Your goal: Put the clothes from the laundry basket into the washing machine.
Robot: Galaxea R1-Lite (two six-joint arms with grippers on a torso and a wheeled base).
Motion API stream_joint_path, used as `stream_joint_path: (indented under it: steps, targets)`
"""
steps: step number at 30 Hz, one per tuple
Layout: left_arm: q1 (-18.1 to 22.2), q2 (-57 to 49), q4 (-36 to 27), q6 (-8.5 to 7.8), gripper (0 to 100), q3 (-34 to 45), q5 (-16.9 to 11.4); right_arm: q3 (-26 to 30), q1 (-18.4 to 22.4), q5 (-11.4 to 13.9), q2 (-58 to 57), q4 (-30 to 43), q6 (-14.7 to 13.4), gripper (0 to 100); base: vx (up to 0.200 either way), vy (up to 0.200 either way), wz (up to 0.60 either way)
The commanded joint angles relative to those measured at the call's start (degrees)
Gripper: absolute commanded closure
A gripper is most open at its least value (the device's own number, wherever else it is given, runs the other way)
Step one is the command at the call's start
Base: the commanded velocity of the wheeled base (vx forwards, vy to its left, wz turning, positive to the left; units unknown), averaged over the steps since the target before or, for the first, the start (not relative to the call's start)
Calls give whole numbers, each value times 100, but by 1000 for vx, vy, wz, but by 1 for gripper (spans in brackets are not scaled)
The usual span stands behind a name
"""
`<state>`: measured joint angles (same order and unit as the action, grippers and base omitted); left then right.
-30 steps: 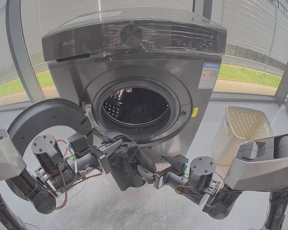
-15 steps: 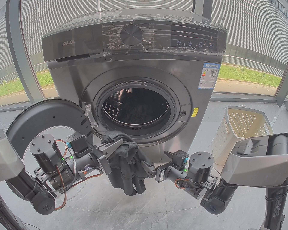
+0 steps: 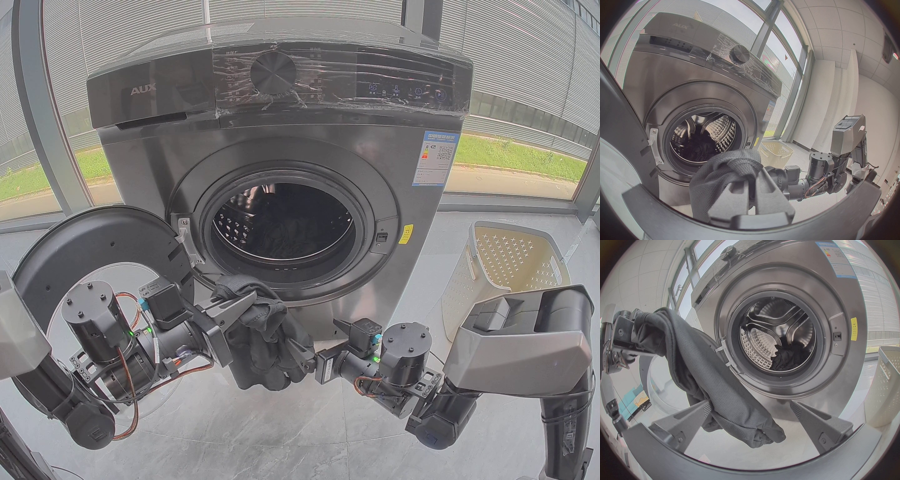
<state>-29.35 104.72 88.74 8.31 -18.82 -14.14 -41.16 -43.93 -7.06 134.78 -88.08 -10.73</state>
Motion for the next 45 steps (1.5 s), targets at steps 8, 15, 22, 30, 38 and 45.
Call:
stream_joint_path:
  steps: [8,15,22,30,38,45]
  targets:
    - [26,5,3,4,100,-7,-1,345,-194,47,-31,-8,-8,0,0,0,0]
    - [0,-4,3,4,100,10,-1,-15,-115,47,110,10,9,0,0,0,0]
    - [0,-13,3,-5,100,37,-1,-235,-63,47,268,-8,1,0,0,0,0]
    - [26,14,3,-14,100,19,-1,-174,-133,82,189,-8,-35,0,0,0,0]
    - [26,14,3,-5,100,28,-1,-200,-247,337,259,-17,-17,0,0,0,0]
    - [9,5,3,-5,100,28,-1,-244,-194,319,277,-34,-17,100,0,0,0]
